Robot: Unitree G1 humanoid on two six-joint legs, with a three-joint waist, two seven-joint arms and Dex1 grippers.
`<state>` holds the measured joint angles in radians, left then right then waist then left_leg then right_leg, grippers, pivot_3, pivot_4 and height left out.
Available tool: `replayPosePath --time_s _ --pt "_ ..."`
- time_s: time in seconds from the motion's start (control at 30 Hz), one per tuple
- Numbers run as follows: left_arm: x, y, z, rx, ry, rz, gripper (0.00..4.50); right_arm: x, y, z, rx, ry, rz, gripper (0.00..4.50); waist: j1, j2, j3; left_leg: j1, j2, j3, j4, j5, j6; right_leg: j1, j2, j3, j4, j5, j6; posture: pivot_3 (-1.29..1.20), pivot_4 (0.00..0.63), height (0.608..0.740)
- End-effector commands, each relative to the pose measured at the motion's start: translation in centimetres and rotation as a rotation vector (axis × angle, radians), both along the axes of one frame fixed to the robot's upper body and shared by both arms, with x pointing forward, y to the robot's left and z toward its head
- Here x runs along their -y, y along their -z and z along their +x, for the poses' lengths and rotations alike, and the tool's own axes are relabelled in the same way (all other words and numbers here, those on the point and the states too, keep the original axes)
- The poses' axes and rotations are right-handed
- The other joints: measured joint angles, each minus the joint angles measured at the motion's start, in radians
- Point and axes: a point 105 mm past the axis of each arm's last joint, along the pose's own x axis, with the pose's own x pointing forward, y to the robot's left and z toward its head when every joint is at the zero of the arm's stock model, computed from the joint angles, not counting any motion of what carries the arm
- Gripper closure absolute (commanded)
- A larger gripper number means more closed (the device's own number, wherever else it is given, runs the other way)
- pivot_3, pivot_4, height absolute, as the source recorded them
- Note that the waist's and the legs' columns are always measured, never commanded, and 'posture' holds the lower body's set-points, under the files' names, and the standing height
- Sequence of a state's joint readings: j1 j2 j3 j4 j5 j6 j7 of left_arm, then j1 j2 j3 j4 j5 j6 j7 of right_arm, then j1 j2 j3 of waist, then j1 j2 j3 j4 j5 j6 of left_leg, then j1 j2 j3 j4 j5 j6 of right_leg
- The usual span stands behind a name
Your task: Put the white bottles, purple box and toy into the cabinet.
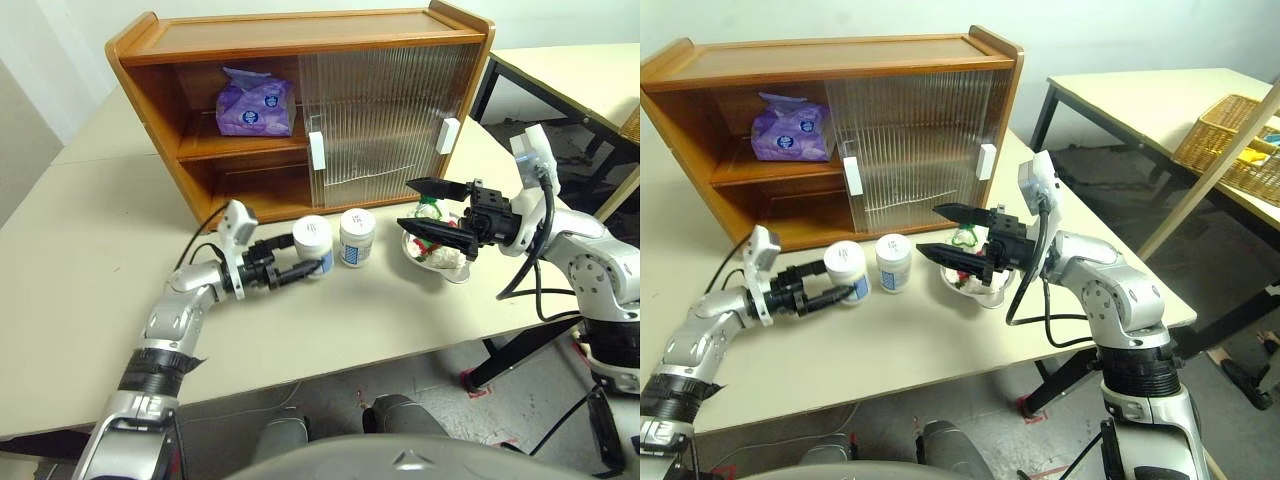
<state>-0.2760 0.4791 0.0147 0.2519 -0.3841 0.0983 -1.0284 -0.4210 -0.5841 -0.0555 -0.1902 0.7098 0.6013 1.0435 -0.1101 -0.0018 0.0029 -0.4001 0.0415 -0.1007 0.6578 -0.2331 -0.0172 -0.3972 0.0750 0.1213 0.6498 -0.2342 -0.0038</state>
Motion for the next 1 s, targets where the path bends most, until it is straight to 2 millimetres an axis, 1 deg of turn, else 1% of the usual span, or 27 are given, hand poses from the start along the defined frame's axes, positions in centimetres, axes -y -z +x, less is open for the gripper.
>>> replayPosePath --time_s 0.03,0.13,0.23,0.3,0.37,0.43,0.6,0.83,1.0 --pt "-1.8 0.4 1.3 0.001 -0.115 -0.001 1.42 -0.3 -0.4 0.1 0.017 -0.010 0.002 0.00 0.000 0.000 0.000 0.000 0.000 0.000 0.000 0.000 0.000 0.000 -0.001 0.000 0.000 0.000 0.000 -0.16 0.000 0.740" --pt "-3.0 1.0 2.3 -0.018 -0.224 -0.004 1.42 -0.5 -0.4 0.1 0.017 -0.013 0.005 0.00 0.000 0.000 0.000 0.000 0.000 0.000 0.000 0.000 0.000 0.000 -0.001 0.000 0.000 0.000 0.000 -0.16 0.000 0.740" --pt "-3.5 1.3 2.8 -0.012 -0.265 -0.022 1.42 -0.6 -0.4 0.1 0.017 -0.013 0.006 0.00 0.003 0.000 0.000 0.000 0.000 0.000 0.000 0.000 0.000 0.000 -0.001 0.000 0.000 0.000 0.000 -0.16 0.000 0.740" --pt "-4.3 1.8 3.9 -0.016 -0.346 -0.030 1.42 -0.6 -0.4 0.0 0.018 -0.014 0.007 0.00 0.006 0.000 0.000 0.000 0.000 0.000 0.000 0.000 0.000 0.000 -0.001 0.000 0.000 0.000 0.001 -0.16 0.000 0.740" --pt "-4.9 1.9 4.8 -0.006 -0.399 -0.036 1.42 -0.6 -0.4 0.0 0.018 -0.014 0.006 0.00 0.006 0.000 0.000 0.000 0.000 0.000 0.001 0.001 0.001 0.001 -0.001 0.000 0.000 0.001 0.002 -0.16 0.000 0.740" --pt "-5.3 1.6 5.5 0.019 -0.426 -0.043 1.42 -0.6 -0.4 0.0 0.019 -0.013 0.005 0.00 0.006 0.000 0.000 0.001 0.000 0.000 0.001 0.001 0.002 0.002 -0.001 0.000 0.000 0.002 0.003 -0.16 0.000 0.740" --pt "-5.3 1.1 6.0 0.065 -0.413 -0.039 1.42 -0.5 -0.4 0.0 0.020 -0.012 0.004 0.00 0.005 -0.001 0.000 0.002 -0.002 0.001 0.002 0.004 0.006 0.003 0.001 0.000 0.000 0.004 0.006 -0.16 0.000 0.740" --pt "-4.4 0.3 6.0 0.094 -0.350 -0.068 1.42 -0.6 -0.3 0.0 0.023 -0.014 0.006 0.00 0.003 -0.001 0.000 0.001 -0.004 0.002 0.002 0.006 0.009 0.003 0.001 -0.001 0.000 0.005 0.007 -0.16 0.000 0.740" --pt "-4.4 -1.2 6.1 0.132 -0.339 -0.107 1.42 -0.7 -0.3 0.0 0.021 -0.016 0.009 0.00 0.002 -0.001 0.000 0.000 -0.004 0.005 0.002 0.006 0.009 0.003 0.001 -0.002 -0.001 0.005 0.007 -0.16 0.000 0.740"
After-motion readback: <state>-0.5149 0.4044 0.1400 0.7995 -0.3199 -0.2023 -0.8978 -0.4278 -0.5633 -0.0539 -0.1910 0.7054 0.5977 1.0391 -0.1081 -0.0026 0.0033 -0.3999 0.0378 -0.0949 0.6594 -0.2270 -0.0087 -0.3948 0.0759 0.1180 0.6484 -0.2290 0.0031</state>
